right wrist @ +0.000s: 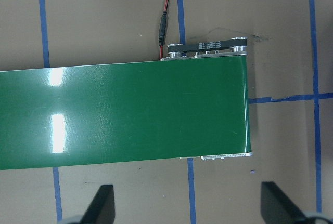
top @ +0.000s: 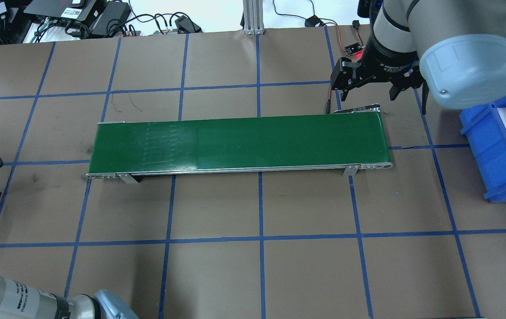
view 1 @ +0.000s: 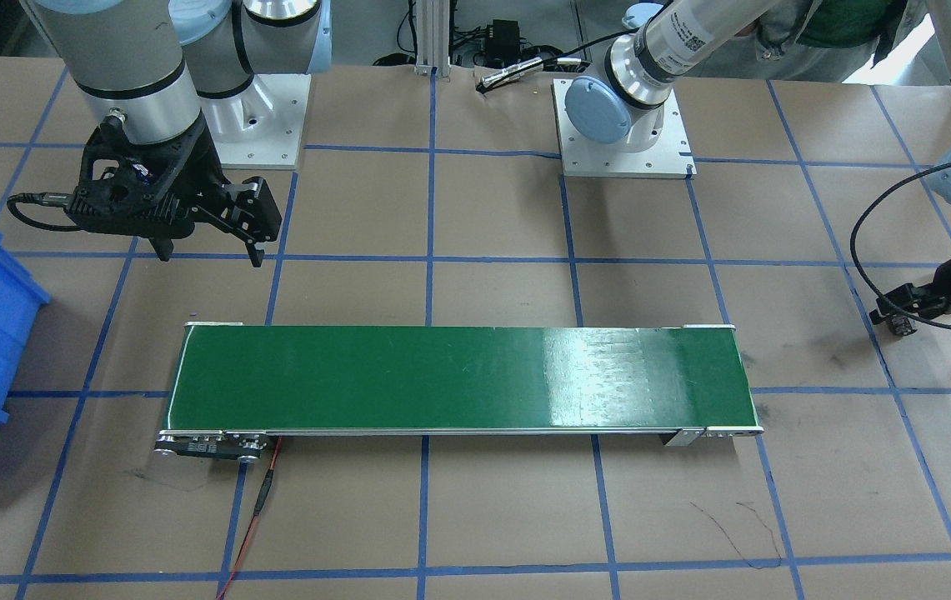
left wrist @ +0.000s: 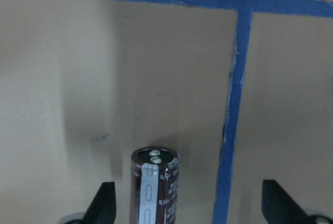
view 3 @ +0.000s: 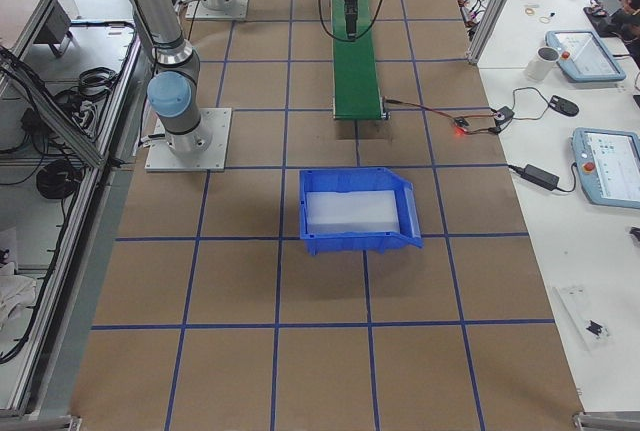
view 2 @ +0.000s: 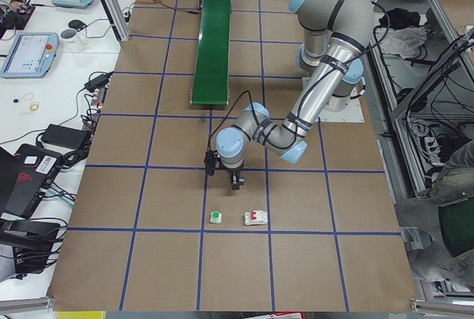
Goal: Move capacitor from left to right
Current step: 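Lift the capacitor with the left gripper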
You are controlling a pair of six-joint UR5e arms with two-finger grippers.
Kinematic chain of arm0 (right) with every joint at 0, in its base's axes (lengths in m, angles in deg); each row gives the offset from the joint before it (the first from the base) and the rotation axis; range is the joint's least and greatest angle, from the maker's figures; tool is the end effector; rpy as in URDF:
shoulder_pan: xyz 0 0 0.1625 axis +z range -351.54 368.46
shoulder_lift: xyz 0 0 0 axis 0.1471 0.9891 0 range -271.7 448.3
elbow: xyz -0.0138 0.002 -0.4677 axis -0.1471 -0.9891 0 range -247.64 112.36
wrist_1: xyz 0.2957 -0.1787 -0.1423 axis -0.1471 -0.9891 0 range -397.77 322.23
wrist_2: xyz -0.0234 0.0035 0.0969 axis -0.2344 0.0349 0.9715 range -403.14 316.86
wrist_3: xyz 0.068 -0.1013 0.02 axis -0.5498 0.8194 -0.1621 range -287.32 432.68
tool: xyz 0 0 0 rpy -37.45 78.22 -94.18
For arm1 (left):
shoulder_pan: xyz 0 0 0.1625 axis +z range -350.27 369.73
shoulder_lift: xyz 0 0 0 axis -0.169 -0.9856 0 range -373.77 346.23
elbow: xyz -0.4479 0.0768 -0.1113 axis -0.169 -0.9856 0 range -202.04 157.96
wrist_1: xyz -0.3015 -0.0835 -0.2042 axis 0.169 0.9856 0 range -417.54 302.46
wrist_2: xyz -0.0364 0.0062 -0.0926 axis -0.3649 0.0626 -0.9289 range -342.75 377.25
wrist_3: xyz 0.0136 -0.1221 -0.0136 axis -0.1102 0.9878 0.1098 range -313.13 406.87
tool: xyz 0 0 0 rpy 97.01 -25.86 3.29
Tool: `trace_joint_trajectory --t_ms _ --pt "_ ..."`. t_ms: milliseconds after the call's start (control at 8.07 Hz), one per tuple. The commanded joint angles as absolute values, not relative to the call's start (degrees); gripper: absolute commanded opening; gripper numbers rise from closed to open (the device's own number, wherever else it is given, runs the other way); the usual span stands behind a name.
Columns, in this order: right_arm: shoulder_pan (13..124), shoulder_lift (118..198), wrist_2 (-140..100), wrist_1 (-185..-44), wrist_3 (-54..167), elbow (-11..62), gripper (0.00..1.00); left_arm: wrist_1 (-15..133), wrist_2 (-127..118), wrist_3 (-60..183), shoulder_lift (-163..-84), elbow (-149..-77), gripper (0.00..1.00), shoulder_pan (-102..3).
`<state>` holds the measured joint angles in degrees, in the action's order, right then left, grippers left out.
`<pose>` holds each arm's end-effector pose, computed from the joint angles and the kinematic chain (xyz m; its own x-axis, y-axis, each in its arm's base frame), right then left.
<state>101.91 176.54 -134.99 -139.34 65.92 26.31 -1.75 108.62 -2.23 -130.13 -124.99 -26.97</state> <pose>0.1576 -0.4648 0.4827 -0.9980 0.0605 0.0198 0.0581 0.9928 -0.1052 0.3760 -0.4429 0.2286 -0.9959 -0.0741 0.0516 -0.0701 0.9946 0.0762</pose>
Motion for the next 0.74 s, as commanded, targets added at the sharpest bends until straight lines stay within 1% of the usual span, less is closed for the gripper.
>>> trace_joint_trajectory --t_ms 0,619 --pt "101.88 176.54 -135.25 -139.2 65.91 26.31 1.0 -1.73 108.66 -2.87 -130.57 -125.14 1.0 -25.52" --pt "101.88 176.54 -135.16 -139.2 65.91 26.31 1.0 -1.9 108.57 -3.75 -131.28 -125.05 1.0 -24.9"
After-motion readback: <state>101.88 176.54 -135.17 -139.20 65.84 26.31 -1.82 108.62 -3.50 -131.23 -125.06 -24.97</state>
